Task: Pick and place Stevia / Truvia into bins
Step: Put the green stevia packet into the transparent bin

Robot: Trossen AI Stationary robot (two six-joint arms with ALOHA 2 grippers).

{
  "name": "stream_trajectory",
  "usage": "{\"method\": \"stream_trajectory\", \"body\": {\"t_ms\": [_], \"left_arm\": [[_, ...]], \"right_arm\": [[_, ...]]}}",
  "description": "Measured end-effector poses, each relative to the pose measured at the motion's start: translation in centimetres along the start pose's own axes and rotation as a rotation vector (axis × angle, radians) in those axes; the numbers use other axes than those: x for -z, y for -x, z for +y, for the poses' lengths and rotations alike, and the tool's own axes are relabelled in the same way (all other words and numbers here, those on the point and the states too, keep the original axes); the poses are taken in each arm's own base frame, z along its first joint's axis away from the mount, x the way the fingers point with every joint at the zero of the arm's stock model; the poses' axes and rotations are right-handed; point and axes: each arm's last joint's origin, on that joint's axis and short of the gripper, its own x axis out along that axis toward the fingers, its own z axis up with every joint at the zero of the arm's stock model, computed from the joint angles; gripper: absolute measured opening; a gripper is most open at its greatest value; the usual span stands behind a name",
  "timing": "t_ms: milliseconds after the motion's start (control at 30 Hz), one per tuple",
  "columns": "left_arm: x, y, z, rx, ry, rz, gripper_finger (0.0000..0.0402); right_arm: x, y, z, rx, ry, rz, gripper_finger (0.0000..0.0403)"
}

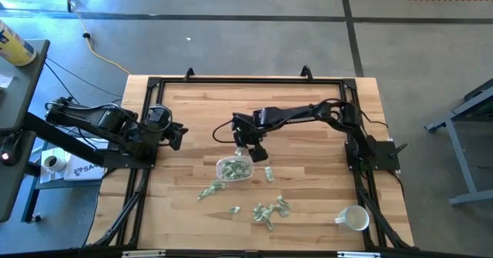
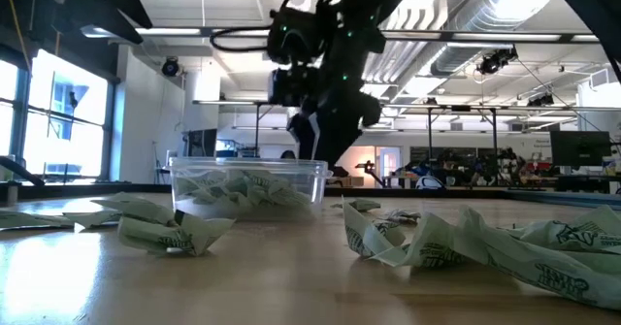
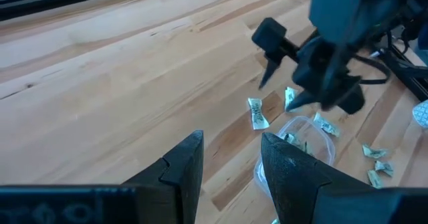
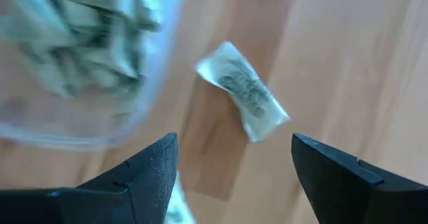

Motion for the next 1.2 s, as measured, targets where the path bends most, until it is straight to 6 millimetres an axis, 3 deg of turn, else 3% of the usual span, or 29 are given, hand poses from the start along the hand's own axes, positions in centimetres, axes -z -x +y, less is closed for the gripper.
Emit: {"method": "stream_trajectory", "body": {"t_ms": [367, 500, 700, 1067, 1200], "left_arm": [[0.1, 0.0, 0.1, -0.011, -0.008, 0.006, 0.0184], [0.0, 0.0, 0.1, -0.01, -0.008, 0.005, 0.0184], [0.0, 0.1, 0.2, -0.011, -0.009, 0.006, 0.0184], [0.0, 0.1, 0.2, -0.011, -0.008, 0.007, 0.0184], [0.1, 0.1, 0.2, -0.009, -0.008, 0.01, 0.0184]], "right_arm": [[-0.6, -0.5, -1.5, -0.023, 0.062, -0.137, 0.0279], [-0.5, -2.3, -1.2, -0.033, 0.067, -0.112, 0.0279], [-0.2, -2.9, -1.5, 0.016, 0.059, -0.069, 0.0275], [0.0, -3.2, -1.5, -0.027, 0.043, -0.075, 0.0164], [-0.1, -3.2, -1.5, -0.023, 0.039, -0.081, 0.014]]}}
